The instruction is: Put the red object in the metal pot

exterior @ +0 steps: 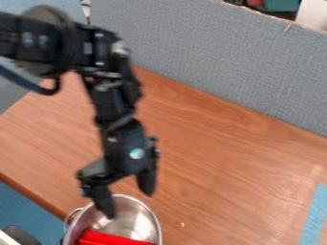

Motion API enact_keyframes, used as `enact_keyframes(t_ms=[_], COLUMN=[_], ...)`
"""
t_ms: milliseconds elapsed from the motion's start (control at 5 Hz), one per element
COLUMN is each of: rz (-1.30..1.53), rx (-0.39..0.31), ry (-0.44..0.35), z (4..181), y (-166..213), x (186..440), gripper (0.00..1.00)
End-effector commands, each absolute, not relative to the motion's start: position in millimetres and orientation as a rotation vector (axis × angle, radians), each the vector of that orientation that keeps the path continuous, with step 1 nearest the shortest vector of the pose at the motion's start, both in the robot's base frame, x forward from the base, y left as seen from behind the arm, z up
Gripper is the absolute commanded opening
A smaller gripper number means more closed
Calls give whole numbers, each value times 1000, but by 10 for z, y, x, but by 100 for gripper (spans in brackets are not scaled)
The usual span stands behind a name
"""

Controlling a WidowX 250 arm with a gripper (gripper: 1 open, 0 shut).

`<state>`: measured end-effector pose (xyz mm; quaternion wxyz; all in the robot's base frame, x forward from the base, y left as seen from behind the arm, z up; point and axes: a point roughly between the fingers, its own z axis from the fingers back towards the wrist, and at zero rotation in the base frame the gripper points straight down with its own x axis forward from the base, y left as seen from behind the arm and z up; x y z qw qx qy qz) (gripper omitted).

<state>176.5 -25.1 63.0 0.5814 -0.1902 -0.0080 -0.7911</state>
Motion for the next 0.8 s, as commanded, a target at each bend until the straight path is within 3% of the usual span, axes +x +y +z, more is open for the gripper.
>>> enact_keyframes(t_ms=[0,200,400,600], rz=[-1861,-1799,-1550,-1394], rx=[-402,-381,-316,-318], ry=[-40,-21,-20,-35], z=[592,295,228,404], y=[-745,-1242,-1213,-1160], x=[1868,2093,2278,2264], gripper=[100,100,100,100])
